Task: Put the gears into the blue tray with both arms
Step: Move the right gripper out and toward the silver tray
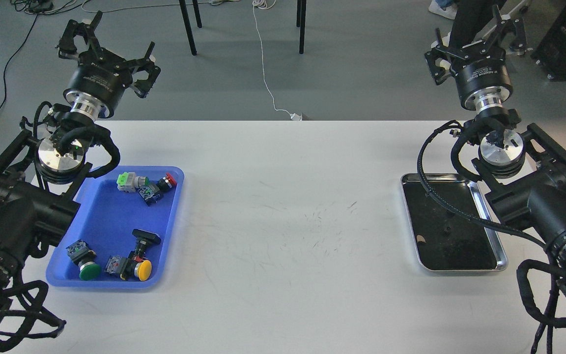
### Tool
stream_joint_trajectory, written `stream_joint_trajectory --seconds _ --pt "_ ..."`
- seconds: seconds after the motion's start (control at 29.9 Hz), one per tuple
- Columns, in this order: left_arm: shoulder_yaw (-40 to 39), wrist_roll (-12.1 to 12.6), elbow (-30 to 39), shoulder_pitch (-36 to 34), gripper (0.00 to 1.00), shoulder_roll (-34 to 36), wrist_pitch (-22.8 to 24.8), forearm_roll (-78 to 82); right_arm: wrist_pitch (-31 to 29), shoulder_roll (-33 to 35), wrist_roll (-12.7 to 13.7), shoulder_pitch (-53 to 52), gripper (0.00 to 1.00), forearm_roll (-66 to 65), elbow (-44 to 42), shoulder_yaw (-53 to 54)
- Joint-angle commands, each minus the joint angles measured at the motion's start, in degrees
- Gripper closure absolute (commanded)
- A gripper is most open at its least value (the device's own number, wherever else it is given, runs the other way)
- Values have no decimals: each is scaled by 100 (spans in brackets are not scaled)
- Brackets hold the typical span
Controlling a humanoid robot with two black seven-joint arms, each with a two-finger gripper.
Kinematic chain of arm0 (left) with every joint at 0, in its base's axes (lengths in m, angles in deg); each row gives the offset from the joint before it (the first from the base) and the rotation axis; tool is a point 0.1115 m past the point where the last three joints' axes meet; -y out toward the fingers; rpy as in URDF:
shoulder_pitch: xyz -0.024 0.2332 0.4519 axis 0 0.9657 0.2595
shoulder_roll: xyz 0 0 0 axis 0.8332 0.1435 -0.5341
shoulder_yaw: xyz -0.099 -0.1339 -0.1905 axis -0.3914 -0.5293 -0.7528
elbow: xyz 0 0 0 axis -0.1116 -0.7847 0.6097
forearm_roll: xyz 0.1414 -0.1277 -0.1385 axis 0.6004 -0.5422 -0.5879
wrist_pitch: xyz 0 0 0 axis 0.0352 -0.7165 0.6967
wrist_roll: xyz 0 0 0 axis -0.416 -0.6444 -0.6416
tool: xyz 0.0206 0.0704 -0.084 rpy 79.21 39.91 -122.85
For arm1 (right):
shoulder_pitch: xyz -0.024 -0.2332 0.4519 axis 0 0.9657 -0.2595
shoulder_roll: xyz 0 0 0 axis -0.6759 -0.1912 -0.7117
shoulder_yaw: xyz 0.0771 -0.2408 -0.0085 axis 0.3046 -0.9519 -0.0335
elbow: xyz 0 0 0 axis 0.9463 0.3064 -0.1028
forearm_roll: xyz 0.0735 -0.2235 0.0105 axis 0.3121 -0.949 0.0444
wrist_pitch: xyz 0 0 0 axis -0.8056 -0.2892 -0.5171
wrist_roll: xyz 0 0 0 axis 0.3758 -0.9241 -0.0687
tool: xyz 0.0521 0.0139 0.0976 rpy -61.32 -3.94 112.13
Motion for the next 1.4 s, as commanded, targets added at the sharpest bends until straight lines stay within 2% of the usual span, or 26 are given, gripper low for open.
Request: stream_joint_trajectory --seconds 0.0,0.27,0.47,0.67,0.87,0.97,1.1,1.17,1.27,1.37 --pt "2 5 2 4 2 19 0 -1 2 -3 -17 3 1 -1 5 -3" --pt "11 23 20 13 2 10 -26 -1 2 14 -34 -76 1 -210 84 -256" --pt "-120 14 397 39 2 141 -87 -18 108 514 -69 -655 1 -484 13 -1476" --pt "-121 5 398 74 2 511 -35 -27 126 1279 -78 -1463 1 -475 5 -3217" --pt "-121 5 398 92 2 616 -26 -27 126 1508 -78 -2246 1 -606 -57 -4545" --pt "-130 -3 406 127 2 669 -26 -27 117 1614 -69 -2545 1 -852 -136 -4775" --pt "-138 -12 424 347 2 590 -17 -45 90 1614 -17 -2712 1 -1484 -145 -4819" --pt "-147 -91 424 356 2 555 -17 -88 90 1562 18 -2861 1 -1966 -180 -4976" --pt "-147 -188 424 356 2 581 -8 -159 82 1343 71 -3247 1 -2653 -250 -5739" --pt "-138 -179 415 373 2 608 123 -159 82 781 281 -3591 1 -2909 -233 -6775"
